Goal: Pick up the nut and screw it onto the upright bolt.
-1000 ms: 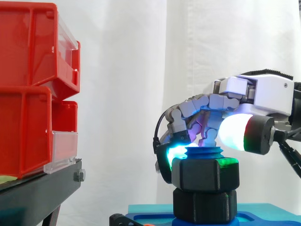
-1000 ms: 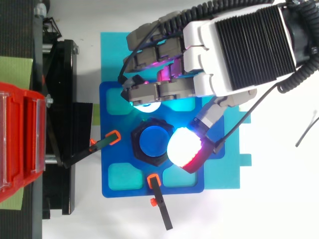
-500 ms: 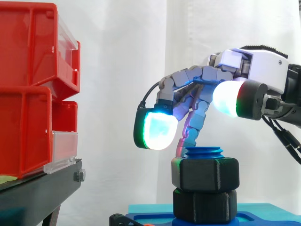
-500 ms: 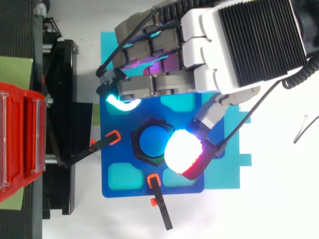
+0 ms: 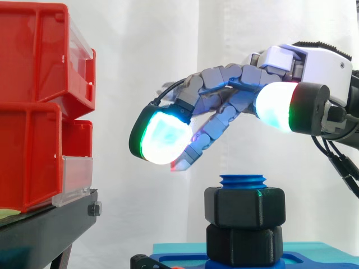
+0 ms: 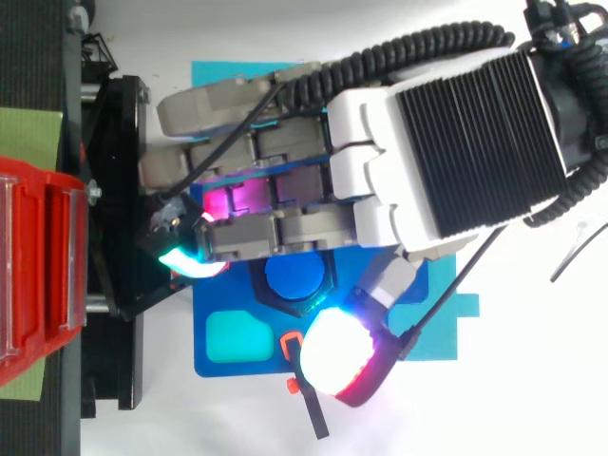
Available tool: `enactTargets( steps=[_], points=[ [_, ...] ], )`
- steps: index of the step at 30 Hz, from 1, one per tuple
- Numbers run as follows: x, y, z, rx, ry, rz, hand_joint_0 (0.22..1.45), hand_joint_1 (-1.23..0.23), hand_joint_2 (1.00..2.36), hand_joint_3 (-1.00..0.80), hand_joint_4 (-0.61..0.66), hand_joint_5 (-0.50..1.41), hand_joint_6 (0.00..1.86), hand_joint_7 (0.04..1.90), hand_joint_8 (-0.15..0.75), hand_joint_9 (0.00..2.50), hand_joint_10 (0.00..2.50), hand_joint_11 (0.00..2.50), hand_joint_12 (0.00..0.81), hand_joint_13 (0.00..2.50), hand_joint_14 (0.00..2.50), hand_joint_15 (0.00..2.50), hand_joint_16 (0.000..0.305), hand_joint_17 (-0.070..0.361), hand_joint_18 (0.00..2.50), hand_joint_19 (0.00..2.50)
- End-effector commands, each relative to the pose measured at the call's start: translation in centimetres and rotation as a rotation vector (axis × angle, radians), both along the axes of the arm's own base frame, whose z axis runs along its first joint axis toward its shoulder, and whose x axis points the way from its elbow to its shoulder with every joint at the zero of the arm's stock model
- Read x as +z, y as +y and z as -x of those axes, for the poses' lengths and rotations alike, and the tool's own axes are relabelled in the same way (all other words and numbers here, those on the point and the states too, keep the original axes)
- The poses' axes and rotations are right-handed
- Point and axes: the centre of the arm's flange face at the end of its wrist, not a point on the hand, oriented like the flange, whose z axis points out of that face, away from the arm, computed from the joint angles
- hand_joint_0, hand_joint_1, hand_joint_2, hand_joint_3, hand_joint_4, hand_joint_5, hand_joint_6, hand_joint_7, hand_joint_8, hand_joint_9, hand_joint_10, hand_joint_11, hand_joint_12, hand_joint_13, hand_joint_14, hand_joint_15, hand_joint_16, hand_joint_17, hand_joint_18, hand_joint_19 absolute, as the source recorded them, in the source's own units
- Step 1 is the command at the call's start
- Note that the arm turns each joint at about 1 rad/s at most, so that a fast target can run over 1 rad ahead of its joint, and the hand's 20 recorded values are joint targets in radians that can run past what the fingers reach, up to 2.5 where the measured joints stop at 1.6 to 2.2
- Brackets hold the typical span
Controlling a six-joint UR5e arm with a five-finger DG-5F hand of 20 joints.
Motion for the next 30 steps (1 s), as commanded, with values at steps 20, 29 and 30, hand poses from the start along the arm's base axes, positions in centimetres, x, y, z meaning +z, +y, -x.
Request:
enactTargets(
  steps=[20,29,30],
  points=[
    [-1.0,0.6,0.4,-0.002,0.047,-0.003,0.47,-0.16,1.0,-0.5,0.19,-0.05,0.5,0.83,0.216,0.78,0.0,0.0,0.301,0.32,0.0,0.0,0.038,0.085,0.0,0.0],
    [-1.2,0.4,0.6,-0.003,0.069,0.0,0.48,-0.18,1.0,-0.5,0.2,-0.05,0.5,0.86,0.222,0.81,0.0,0.0,0.294,0.37,0.0,0.0,0.038,0.085,0.0,0.0],
    [-1.2,0.4,0.6,-0.003,0.071,0.0,0.48,-0.18,1.0,-0.5,0.2,-0.05,0.5,0.86,0.22,0.81,0.0,0.0,0.294,0.37,0.0,0.0,0.038,0.085,0.0,0.0]
  ],
)
